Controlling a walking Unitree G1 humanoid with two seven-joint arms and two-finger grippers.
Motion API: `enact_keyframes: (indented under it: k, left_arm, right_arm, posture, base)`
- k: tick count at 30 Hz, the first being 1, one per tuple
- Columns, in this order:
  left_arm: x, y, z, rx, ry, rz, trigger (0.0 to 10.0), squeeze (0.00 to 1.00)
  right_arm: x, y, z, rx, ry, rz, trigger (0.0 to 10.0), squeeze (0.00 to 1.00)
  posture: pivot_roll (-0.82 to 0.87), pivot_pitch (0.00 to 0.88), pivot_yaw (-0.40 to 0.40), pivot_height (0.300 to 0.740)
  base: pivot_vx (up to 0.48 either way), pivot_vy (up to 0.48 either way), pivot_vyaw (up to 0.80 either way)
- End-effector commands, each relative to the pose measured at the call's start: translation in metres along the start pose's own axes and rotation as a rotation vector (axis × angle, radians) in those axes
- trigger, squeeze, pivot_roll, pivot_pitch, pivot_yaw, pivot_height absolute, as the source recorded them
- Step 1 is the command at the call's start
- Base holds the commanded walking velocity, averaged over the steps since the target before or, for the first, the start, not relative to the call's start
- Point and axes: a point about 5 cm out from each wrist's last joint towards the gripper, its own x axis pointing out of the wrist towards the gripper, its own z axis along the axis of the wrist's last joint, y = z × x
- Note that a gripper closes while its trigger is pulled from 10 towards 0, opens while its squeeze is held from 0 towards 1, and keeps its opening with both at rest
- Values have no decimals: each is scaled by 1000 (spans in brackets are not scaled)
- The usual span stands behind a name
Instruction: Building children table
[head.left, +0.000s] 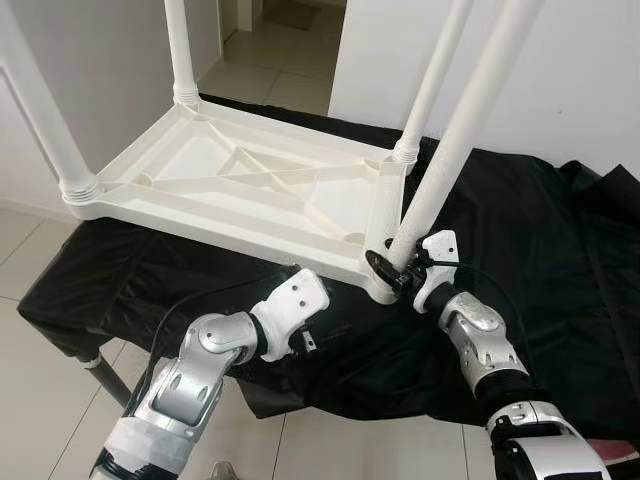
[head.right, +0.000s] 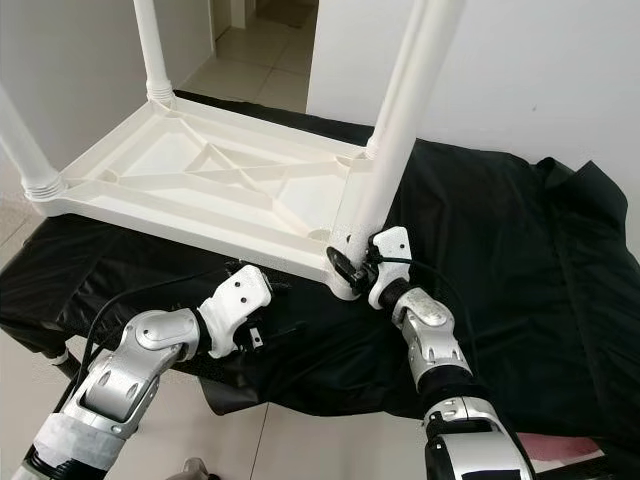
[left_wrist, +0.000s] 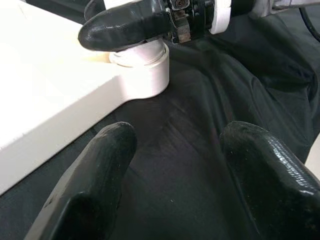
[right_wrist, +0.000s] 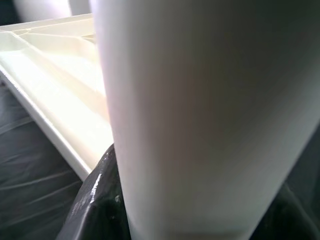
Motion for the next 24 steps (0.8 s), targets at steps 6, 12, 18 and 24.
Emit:
enact_keyframes:
  k: [6,12,18,24]
  left_arm:
    - [4,-3,3,1,-8,34,10000,0]
    - [2,-4,3,1,-5,31,10000,0]
    - [3,-6,3,-2,-5,26,10000,0]
    - [4,-7,2,-1,-5,23,10000,0]
  right_arm:
    - [-12,-12,-16,-27,75,-253,10000,0]
    - [-18,-15,-22,-20,98,-498,10000,0]
    - [-19,-6,-25,27,91,-760,10000,0]
    - [-3,22,-23,58,79,-708,10000,0]
  posture:
    - [63,57,-108,740]
    - [64,59,-109,740]
    - [72,56,-116,740]
    - [83,42,-121,740]
  base:
    - [0,0,0]
    - [0,0,0]
    - [0,0,0]
    - [0,0,0]
